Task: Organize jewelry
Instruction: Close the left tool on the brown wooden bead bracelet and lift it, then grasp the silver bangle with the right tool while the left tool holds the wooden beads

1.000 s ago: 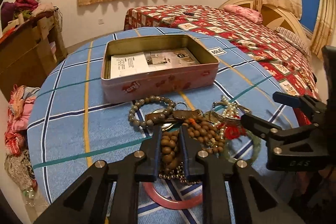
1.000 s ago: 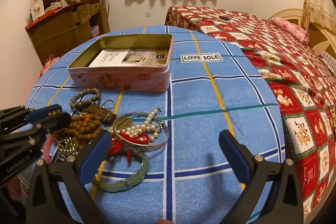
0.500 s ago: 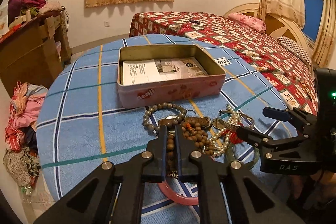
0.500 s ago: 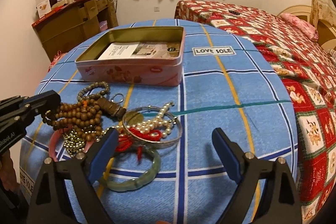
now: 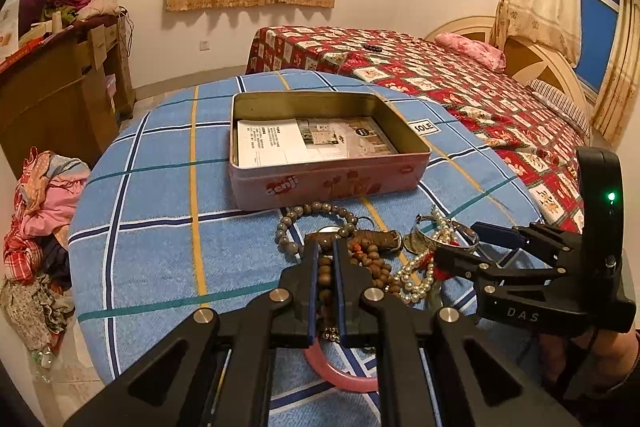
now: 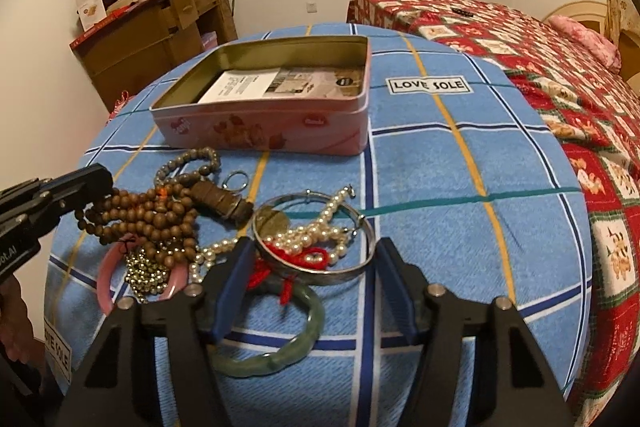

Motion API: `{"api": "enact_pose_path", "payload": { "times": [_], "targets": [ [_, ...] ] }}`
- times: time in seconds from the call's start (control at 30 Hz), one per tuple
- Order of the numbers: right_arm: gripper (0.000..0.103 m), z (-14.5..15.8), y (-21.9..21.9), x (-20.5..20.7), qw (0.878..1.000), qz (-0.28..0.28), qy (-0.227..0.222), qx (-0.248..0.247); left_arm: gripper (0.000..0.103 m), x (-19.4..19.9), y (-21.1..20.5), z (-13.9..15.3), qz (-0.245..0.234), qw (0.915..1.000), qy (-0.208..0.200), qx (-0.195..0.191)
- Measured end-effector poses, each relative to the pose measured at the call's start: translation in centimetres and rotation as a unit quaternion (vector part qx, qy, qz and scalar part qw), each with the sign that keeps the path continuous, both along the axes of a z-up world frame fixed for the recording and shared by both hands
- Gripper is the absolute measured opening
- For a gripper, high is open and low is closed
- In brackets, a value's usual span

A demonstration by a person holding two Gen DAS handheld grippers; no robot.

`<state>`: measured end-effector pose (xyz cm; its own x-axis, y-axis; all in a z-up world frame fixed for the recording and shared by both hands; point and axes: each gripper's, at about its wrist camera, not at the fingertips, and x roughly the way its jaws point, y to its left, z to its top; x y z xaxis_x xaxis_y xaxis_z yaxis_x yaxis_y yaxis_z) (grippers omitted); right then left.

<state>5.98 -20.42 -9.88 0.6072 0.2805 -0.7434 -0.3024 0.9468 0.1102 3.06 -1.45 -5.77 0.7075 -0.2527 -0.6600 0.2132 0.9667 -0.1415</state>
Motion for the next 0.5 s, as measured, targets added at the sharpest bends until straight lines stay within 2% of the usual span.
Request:
{"api": "enact_pose_path", "payload": {
  "times": [0.5],
  "targets": [
    [0.062, 1.4, -0.3, 0.0, 1.000, -0.004, -0.031, 0.004, 0.006, 0.1, 0.6, 1.9, 0.000, 0.9998, -0.020, -0.004]
  ]
}}
